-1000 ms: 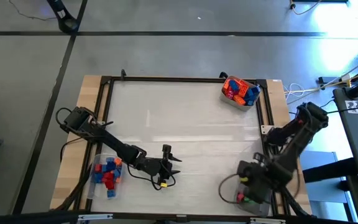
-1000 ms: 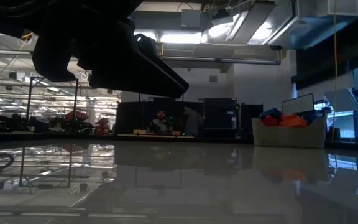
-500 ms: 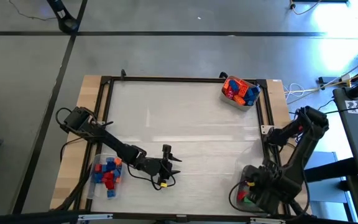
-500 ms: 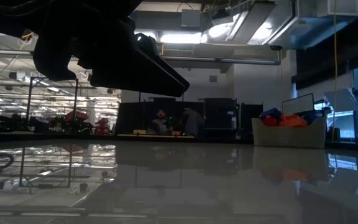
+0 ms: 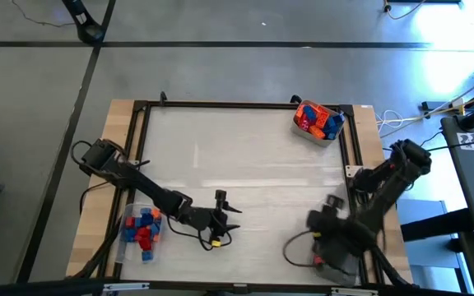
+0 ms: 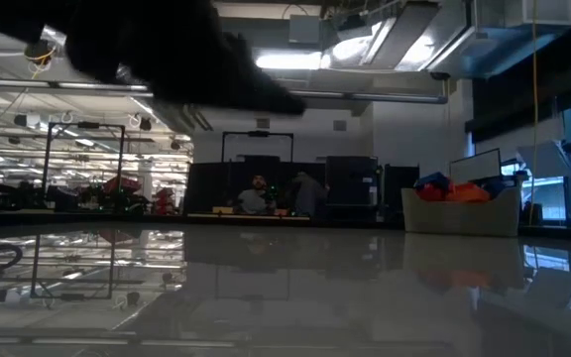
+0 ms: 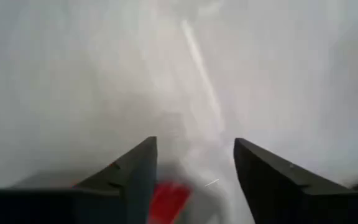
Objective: Sort blocks by size
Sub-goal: Return to Home Position
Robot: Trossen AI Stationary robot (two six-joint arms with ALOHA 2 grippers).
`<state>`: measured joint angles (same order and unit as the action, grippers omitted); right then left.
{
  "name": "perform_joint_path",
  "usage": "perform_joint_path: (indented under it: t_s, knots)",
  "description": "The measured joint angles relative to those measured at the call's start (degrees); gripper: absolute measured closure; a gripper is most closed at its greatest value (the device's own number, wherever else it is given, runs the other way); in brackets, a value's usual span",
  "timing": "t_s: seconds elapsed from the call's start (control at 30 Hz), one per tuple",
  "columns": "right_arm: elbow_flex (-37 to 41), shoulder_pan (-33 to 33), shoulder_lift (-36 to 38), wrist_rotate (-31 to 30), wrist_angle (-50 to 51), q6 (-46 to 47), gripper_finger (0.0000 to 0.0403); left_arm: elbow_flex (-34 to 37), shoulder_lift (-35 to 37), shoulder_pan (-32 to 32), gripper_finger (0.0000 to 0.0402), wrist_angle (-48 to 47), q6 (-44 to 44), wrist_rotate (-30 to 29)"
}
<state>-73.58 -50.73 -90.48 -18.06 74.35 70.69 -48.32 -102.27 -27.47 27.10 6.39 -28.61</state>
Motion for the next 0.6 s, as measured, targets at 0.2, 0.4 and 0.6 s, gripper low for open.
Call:
perform_joint_path:
  t_s: [0.2,0.4,0.6]
  knots:
    - [1.95,11.16,0.68,-10.90,-6.81,-24.04,0.0252,-0.08,5.76,2.52,0.0195,-4.31,1.60,0.66]
    - [11.26,24.00,6.80,-7.61,-25.92,-44.84,0.0335,1.79,10.12,8.34,0.0254,-5.14,2.03,12.98]
    - [24.31,34.20,15.90,-1.56,-44.51,-57.99,0.0397,6.95,17.02,11.91,0.0330,-5.55,3.66,14.31]
